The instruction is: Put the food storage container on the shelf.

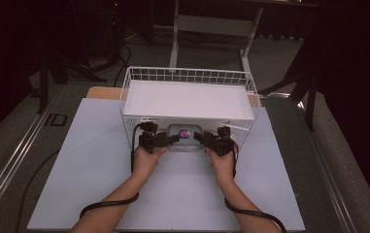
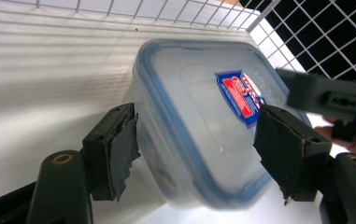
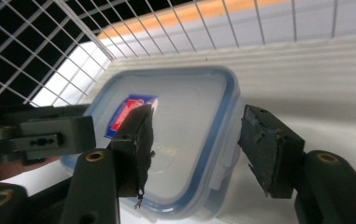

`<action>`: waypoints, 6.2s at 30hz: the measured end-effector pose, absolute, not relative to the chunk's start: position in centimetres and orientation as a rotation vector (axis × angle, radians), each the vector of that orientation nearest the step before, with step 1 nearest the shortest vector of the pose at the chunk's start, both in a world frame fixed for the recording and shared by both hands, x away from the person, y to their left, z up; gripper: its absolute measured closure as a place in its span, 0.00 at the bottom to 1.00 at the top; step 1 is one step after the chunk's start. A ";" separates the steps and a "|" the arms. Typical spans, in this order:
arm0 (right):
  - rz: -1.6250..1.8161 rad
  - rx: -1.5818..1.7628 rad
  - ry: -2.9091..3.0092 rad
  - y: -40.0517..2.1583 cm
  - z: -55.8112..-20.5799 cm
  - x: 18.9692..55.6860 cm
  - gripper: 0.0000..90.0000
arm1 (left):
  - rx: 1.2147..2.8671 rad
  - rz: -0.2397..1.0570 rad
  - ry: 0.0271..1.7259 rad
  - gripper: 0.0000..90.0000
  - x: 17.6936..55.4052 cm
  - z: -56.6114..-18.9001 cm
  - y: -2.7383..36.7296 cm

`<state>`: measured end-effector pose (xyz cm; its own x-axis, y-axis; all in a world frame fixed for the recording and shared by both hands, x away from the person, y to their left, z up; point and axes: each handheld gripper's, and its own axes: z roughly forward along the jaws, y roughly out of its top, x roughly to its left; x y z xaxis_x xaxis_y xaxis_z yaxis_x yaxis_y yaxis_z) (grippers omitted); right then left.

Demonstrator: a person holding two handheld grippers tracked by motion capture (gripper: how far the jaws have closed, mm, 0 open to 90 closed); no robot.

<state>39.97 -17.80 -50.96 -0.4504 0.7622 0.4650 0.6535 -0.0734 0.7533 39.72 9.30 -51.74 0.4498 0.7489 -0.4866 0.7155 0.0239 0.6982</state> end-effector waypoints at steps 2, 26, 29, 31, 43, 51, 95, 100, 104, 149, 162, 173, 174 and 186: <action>1.579 1.597 2.051 -18.3 -50.7 39.6 0.49 | 1.690 0.020 1.280 0.36 39.3 -51.8 9.6; 1.524 1.293 2.281 -19.4 -49.5 32.6 0.19 | 1.746 -0.001 0.889 0.09 28.6 -49.7 13.1; 1.534 1.240 2.292 -19.1 -49.6 32.0 0.15 | 1.775 0.067 0.858 0.03 27.4 -49.2 13.9; 1.505 1.213 2.316 -18.8 -49.6 31.6 0.14 | 1.781 0.119 0.849 0.03 26.6 -48.8 14.4; 1.370 1.125 2.305 -16.5 -50.0 31.3 0.56 | 1.770 0.226 0.835 0.03 22.6 -49.7 16.0; 1.298 1.165 2.355 -14.8 -51.0 33.2 1.00 | 1.765 0.273 0.807 0.03 22.4 -50.2 16.0; 1.183 1.277 2.209 -10.5 -52.4 41.1 0.99 | 1.742 0.303 0.826 0.03 22.5 -50.3 16.6; 1.182 1.259 2.222 -10.1 -52.4 41.1 0.97 | 1.752 0.297 0.826 0.03 22.6 -50.4 16.6; 1.194 1.253 2.232 -10.0 -52.4 40.8 0.97 | 1.759 0.295 0.820 0.03 22.6 -50.5 16.4; 1.458 1.059 2.299 -17.3 -48.7 29.8 0.19 | 1.791 0.272 0.781 0.03 21.7 -49.9 15.1; 1.507 0.985 2.300 -20.5 -47.8 27.1 0.19 | 1.811 0.286 0.778 0.03 21.1 -49.0 16.8; 1.475 0.995 2.316 -22.8 -49.0 26.0 0.19 | 1.820 0.296 0.777 0.03 20.6 -49.8 17.7; 1.463 0.998 2.326 -23.1 -49.2 25.9 0.19 | 1.818 0.295 0.774 0.03 20.6 -49.9 17.8; 1.435 0.997 2.346 -25.5 -50.8 25.4 0.19 | 1.806 0.295 0.769 0.03 20.8 -50.5 17.8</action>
